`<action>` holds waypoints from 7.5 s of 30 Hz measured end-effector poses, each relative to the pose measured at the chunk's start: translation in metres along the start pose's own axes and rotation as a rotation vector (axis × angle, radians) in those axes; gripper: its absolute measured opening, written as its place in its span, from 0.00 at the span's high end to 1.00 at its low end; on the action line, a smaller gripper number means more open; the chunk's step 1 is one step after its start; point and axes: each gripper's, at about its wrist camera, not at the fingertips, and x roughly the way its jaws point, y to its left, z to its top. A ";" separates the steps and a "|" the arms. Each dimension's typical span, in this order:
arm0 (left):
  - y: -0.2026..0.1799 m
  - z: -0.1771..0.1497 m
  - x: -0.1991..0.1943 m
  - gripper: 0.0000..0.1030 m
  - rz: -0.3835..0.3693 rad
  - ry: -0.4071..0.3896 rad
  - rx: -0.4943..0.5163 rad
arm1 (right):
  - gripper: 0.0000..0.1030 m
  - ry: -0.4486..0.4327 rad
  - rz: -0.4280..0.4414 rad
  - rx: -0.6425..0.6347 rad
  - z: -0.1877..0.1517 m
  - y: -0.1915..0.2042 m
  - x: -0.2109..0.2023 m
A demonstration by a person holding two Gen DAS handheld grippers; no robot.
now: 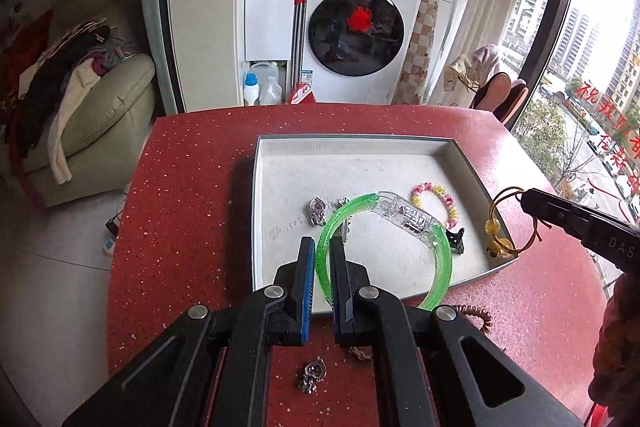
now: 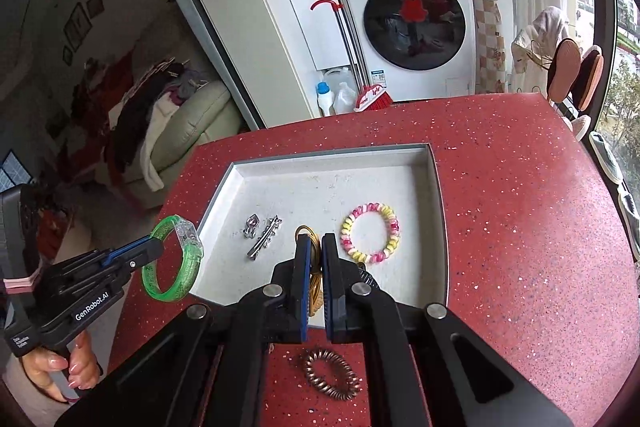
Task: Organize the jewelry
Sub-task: 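Carry the green bangle and yellow hair tie over the tray, then lower both items into the tray and open both tools to release, then grasp the silver heart pendant with the left tool while the right tool grasps the cream hair clip, then carry the pendant and cream clip into the tray and open both tools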
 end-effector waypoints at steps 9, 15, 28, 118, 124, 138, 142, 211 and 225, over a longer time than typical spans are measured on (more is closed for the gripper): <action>0.009 0.018 0.058 0.75 0.038 0.028 -0.030 | 0.94 0.037 -0.017 0.071 0.011 -0.022 0.057; -0.001 0.009 0.091 0.75 0.070 0.071 0.019 | 0.94 0.074 -0.049 0.104 0.000 -0.038 0.084; -0.011 -0.006 0.118 0.75 0.155 0.119 0.086 | 0.94 0.111 -0.094 0.115 -0.016 -0.055 0.096; 0.006 -0.122 0.029 0.00 0.136 0.076 0.046 | 0.16 0.140 -0.271 0.100 -0.167 -0.002 -0.016; 0.010 -0.117 0.040 0.00 0.137 0.101 0.012 | 0.29 0.122 -0.335 0.112 -0.167 0.003 -0.007; -0.013 -0.122 0.040 0.55 0.075 0.107 0.105 | 0.85 0.109 -0.393 0.006 -0.172 0.002 -0.012; -0.013 -0.122 0.038 0.65 0.061 0.105 0.109 | 0.91 0.098 -0.303 0.054 -0.171 -0.009 -0.017; 0.007 -0.030 0.101 0.65 0.083 0.151 0.087 | 0.91 0.079 -0.073 0.179 -0.028 -0.062 0.075; -0.006 -0.034 0.100 0.65 0.154 0.118 0.136 | 0.89 0.089 -0.041 0.176 -0.031 -0.061 0.076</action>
